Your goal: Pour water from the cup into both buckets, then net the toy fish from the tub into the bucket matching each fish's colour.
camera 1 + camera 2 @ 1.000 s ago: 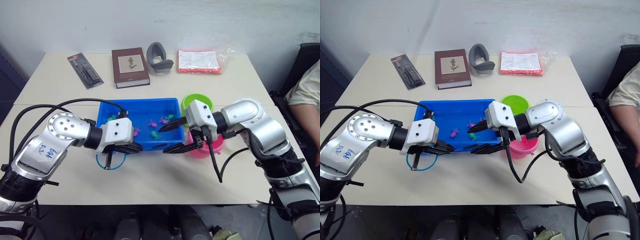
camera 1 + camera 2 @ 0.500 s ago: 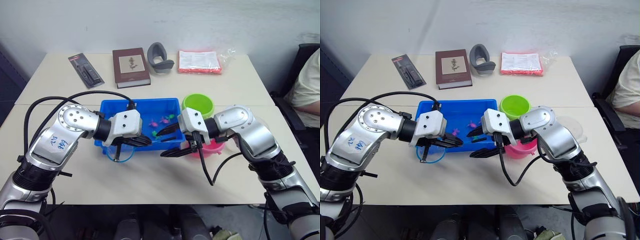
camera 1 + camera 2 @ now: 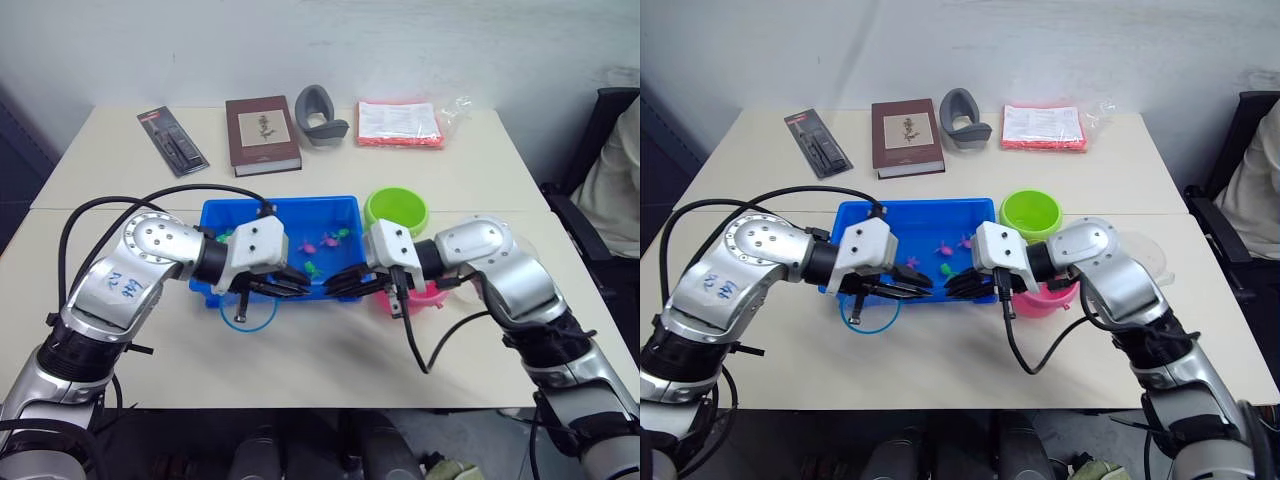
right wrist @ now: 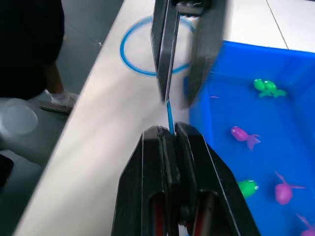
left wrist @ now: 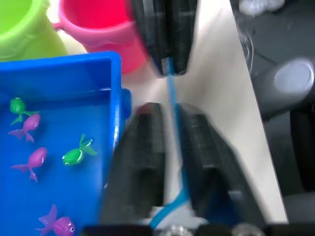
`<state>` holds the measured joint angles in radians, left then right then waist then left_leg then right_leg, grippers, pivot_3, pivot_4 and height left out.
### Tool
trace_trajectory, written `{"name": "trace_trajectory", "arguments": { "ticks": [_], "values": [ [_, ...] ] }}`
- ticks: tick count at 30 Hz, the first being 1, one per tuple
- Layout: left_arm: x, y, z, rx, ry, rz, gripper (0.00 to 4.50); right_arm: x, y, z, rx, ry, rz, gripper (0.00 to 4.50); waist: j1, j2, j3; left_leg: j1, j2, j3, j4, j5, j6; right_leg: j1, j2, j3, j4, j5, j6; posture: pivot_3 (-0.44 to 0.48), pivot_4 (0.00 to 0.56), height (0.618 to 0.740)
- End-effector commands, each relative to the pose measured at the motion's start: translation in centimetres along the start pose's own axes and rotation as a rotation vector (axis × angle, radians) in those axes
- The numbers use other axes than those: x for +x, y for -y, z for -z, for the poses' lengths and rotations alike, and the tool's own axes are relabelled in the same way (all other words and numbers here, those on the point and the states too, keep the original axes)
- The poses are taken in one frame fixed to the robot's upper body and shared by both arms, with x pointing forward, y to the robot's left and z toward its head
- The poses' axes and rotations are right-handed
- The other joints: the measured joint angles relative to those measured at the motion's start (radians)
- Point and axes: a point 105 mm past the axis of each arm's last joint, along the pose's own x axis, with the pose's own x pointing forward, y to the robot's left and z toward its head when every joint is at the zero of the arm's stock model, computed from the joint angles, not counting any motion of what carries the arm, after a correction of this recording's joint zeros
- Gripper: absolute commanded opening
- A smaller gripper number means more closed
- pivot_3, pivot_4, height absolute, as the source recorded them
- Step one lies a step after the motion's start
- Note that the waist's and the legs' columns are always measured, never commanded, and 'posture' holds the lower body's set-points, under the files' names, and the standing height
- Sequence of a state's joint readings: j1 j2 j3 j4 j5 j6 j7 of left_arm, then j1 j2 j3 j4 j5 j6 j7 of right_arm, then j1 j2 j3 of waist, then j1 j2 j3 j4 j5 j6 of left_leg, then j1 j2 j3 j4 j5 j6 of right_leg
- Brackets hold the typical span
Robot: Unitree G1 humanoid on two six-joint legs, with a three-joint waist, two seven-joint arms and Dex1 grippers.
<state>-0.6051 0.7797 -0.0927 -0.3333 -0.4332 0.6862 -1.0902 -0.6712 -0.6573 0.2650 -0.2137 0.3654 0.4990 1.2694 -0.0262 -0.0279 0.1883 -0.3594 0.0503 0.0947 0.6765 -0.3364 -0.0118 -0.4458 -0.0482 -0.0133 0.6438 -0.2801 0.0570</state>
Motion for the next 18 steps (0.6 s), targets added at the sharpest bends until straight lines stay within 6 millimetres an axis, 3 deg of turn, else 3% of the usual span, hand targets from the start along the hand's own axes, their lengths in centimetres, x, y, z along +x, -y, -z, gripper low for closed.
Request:
{"name": "trace_trajectory", "arguments": {
  "ticks": [1, 5, 11, 18],
  "values": [
    [-2.9, -1.4, -2.8, -0.098, 0.201, -0.158, 2.62, -2.0, -0.1, -0.8, 0.115, 0.036, 0.095, 0.00, 0.000, 0.000, 0.000, -0.001, 0.001, -0.001, 0.002, 0.000, 0.000, 0.000, -0.001, -0.001, 0.000, 0.000, 0.000, 0.000, 0.150, 0.740],
    [-5.4, -0.3, -2.7, -0.170, 0.266, -0.206, 4.47, -3.3, 0.1, 0.7, 0.379, 0.033, 0.248, 0.00, -0.006, 0.000, 0.000, 0.000, 0.001, -0.001, 0.003, -0.001, -0.001, 0.000, -0.001, 0.000, 0.000, 0.000, 0.000, 0.000, 0.150, 0.740],
    [-7.5, 1.6, 1.6, -0.287, 0.147, -0.248, 4.47, -3.4, 0.4, 3.5, 0.581, -0.026, 0.398, 0.00, -0.005, 0.000, 0.000, 0.003, 0.002, 0.000, 0.003, -0.002, -0.003, 0.000, -0.001, 0.001, 0.001, -0.001, -0.002, 0.000, 0.150, 0.740],
    [-7.6, 0.9, 2.5, -0.273, 0.118, -0.298, 4.47, -1.9, 3.0, 4.6, 0.704, -0.031, 0.453, 0.00, -0.003, 0.000, 0.000, 0.003, 0.001, -0.001, 0.002, -0.003, 0.001, 0.001, 0.000, 0.002, 0.001, -0.001, -0.002, 0.000, 0.150, 0.740]
  ]
}}
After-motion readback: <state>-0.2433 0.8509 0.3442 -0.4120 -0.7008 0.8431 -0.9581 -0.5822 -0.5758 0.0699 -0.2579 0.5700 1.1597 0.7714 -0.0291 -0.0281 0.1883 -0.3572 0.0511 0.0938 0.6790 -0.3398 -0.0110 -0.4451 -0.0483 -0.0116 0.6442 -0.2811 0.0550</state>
